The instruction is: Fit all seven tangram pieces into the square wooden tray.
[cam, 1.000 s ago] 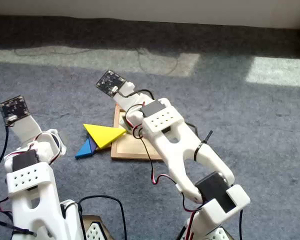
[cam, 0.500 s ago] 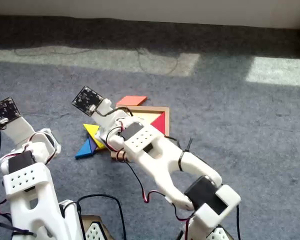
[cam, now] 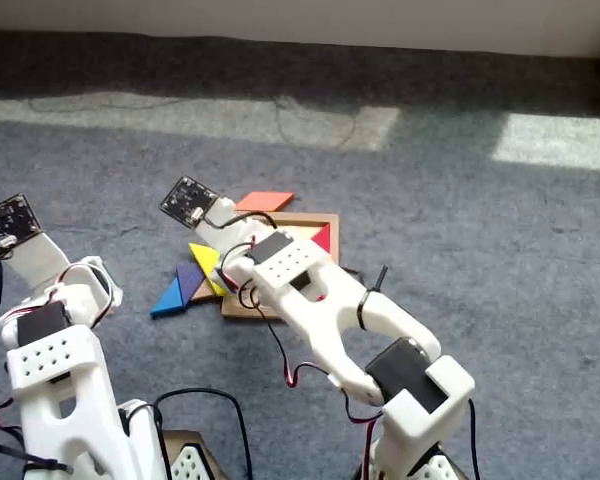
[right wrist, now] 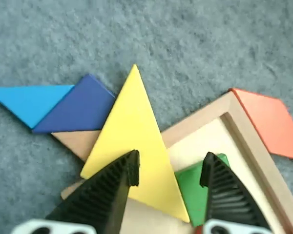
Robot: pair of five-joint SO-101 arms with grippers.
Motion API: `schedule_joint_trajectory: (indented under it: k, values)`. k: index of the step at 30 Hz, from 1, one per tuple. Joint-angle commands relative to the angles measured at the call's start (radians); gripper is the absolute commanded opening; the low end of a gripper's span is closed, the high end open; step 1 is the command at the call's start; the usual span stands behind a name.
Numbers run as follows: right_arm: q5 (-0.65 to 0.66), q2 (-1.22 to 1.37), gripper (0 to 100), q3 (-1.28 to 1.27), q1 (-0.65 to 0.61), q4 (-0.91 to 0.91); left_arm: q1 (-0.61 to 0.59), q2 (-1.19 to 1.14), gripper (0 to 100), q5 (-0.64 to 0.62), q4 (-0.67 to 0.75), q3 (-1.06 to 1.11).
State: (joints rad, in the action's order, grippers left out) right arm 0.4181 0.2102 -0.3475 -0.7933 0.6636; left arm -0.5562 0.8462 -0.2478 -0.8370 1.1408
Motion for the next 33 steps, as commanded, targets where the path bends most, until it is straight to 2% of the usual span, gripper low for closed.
schedule_joint_trajectory:
  k: [1,6,9,15,17,19,21,25,33]
  values:
    - [0.084,0.015,21.3,0.012,0.056,0.113,-0.005,0.024,25,-0.008,0.015,-0.047]
    - [0.097,0.015,21.3,0.053,0.101,0.199,-0.005,0.024,25,-0.008,0.014,-0.045]
    - [0.15,0.015,21.3,0.101,0.128,0.28,-0.005,0.024,25,-0.008,0.014,-0.045]
    - [0.152,-0.039,21.4,0.165,0.148,0.364,-0.005,0.022,25,-0.006,0.014,-0.045]
    - [0.141,-0.09,21.7,0.162,0.133,0.36,-0.005,0.022,25,-0.006,0.015,-0.045]
    - [0.075,-0.134,22.0,0.131,0.11,0.349,-0.005,0.024,25,-0.006,0.015,-0.045]
    - [0.037,-0.168,25.5,0.087,0.09,0.32,-0.005,0.024,25,-0.006,0.015,-0.045]
    - [0.031,-0.189,33.9,-0.015,0.053,0.223,-0.005,0.024,25,-0.006,0.015,-0.045]
    - [0.037,-0.188,34.8,-0.088,-0.005,0.128,-0.005,0.024,25,-0.006,0.015,-0.047]
